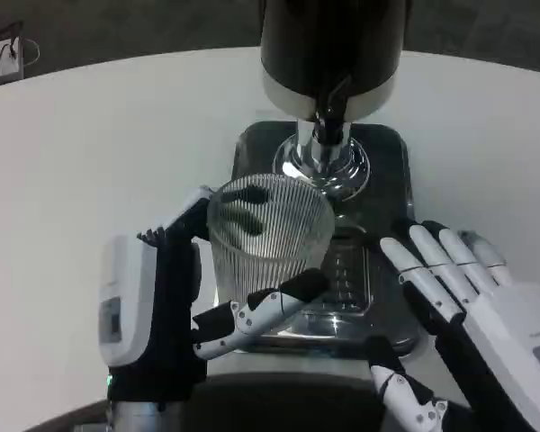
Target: Grasp the cup under the faucet to collect the drink, then remove the cup.
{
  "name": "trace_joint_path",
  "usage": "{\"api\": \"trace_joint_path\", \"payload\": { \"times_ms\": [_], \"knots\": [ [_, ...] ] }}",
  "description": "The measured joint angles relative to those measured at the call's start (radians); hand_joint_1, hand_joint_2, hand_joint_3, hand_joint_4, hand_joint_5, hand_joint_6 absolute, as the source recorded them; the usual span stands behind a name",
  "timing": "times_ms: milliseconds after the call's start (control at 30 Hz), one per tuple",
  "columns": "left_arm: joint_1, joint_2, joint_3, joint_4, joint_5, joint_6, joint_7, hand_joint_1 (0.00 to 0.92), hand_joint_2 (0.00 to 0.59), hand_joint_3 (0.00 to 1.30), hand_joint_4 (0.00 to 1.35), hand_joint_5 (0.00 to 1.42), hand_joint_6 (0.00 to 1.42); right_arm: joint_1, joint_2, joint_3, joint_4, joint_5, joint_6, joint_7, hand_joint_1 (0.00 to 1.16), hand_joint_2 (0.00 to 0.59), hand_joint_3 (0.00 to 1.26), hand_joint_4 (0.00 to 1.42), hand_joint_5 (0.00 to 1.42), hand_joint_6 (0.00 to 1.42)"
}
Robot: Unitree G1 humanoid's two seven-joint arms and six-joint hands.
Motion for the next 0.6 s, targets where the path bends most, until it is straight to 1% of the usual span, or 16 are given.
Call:
{"api": "trace_joint_path", "payload": {
  "times_ms": [167, 400, 600],
  "knots": [
    [-0.019, 0.016, -0.013, 0.043, 0.007, 0.000, 0.037, 0.716, 0.108, 0.97, 1.05, 1.29, 1.42, -0.001, 0.003, 0.000, 0.000, -0.001, 0.000, 0.000, 0.11, 0.528, 0.09, 0.00, 0.00, 0.00],
    [-0.035, 0.034, -0.016, 0.109, 0.040, 0.004, 0.075, 0.716, 0.104, 0.97, 1.05, 1.29, 1.42, -0.002, 0.009, 0.000, 0.000, -0.004, 0.005, 0.000, 0.11, 0.528, 0.09, 0.00, 0.00, 0.00],
    [-0.119, 0.046, -0.018, 0.191, 0.067, 0.012, 0.131, 0.717, 0.102, 0.97, 1.05, 1.29, 1.42, 0.000, 0.015, -0.004, -0.002, -0.003, 0.013, 0.000, 0.11, 0.528, 0.09, 0.00, 0.00, 0.00]
  ]
}}
